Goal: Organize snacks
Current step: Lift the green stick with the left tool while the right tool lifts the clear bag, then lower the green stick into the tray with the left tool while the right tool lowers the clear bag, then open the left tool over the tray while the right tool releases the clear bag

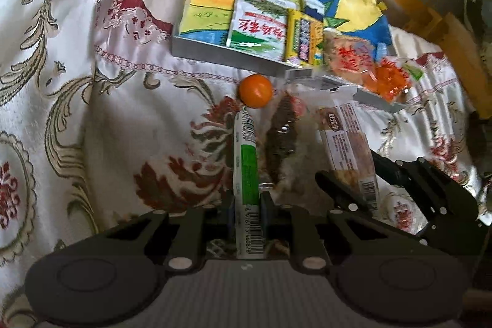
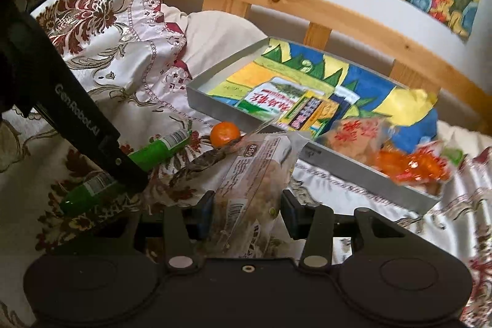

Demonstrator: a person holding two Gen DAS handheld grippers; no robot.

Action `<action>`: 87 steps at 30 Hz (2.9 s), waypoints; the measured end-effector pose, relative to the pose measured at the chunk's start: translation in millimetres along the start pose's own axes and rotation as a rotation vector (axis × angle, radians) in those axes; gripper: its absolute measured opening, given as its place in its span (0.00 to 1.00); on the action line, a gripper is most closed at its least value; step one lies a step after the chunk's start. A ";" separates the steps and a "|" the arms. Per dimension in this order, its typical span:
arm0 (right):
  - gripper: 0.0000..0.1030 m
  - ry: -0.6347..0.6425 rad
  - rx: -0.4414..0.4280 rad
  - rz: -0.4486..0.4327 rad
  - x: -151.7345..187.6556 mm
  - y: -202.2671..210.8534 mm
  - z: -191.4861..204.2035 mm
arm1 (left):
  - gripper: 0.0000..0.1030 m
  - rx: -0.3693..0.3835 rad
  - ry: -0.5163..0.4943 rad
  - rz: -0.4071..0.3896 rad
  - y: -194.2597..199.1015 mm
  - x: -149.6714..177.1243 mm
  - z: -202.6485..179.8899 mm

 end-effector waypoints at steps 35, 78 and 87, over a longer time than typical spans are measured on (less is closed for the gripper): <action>0.46 -0.226 0.227 -0.253 -57.1 -49.7 -181.0 | 0.17 -0.011 -0.168 -0.323 -57.0 -184.4 -107.8; 0.70 -0.328 0.205 -0.199 -46.2 -79.7 -202.9 | 0.70 -0.003 -0.200 -0.344 -89.7 -203.3 -111.9; 0.90 -0.372 0.246 -0.272 -71.9 -26.1 -205.6 | 0.99 -0.005 -0.195 -0.538 -11.7 -183.0 -114.4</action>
Point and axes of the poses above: each gripper's, at about its wrist camera, not at the fingertips, and y roughly against the way its jaws point, z to its left, x to its underside, the point moved 6 cm from there along -y, roughly the way its jaws point, and after that the axes turned 8 degrees about x, right-handed, at the moved point
